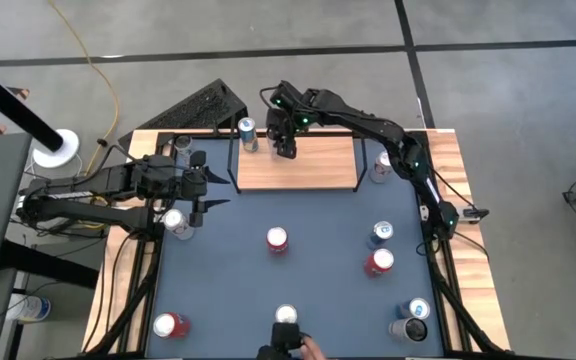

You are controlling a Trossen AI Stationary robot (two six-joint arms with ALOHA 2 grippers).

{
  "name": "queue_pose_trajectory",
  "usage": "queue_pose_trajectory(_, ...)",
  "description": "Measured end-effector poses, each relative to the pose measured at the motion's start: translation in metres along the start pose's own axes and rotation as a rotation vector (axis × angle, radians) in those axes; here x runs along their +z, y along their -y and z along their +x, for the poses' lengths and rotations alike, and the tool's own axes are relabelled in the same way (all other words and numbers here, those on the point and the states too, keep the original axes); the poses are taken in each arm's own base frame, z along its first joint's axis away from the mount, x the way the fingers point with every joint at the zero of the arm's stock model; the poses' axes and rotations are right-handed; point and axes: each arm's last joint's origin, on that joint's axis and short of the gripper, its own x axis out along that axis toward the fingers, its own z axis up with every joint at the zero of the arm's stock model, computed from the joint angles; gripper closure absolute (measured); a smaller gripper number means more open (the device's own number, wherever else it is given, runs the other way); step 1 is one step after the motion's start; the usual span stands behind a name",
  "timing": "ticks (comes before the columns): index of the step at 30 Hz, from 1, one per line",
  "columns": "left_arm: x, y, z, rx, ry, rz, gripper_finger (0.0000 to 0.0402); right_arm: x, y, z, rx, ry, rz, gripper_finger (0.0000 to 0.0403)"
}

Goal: Place canned beverage on shelf
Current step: Put the center pink and white soda can onto the shelf

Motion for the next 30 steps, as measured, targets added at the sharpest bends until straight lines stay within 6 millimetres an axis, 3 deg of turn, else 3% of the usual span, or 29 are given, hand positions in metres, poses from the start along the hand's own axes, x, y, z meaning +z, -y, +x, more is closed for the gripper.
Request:
queue_pose_trajectory(5, 0.0, 0.0, 0.0, 0.0, 0.0, 0.0, 0.0194, 0.0, -0.001, 0.0, 0.018, 0.005, 0.006, 0.0114)
queue_pose_trajectory(16, 0.0, 0.001, 0.0, -0.022, 0.006, -0.005, 0.0194, 0.001, 0.0, -0.002, 0.015, 0.012, -0.048, 0.0035)
queue_pose_trajectory(22, 0.0, 0.001, 0.0, -0.022, 0.006, -0.003, 0.0194, 0.006, 0.001, -0.009, 0.003, 0.038, -0.065, 0.0027)
queue_pose_trajectory(26, 0.0, 0.001, 0.0, -0.022, 0.007, 0.012, 0.0194, 0.009, -0.001, -0.023, -0.009, 0.068, -0.087, 0.0028)
queue_pose_trajectory(30, 0.0, 0.001, 0.0, -0.021, 0.008, 0.019, 0.0194, 0.011, -0.004, -0.051, -0.009, 0.089, -0.096, 0.0032)
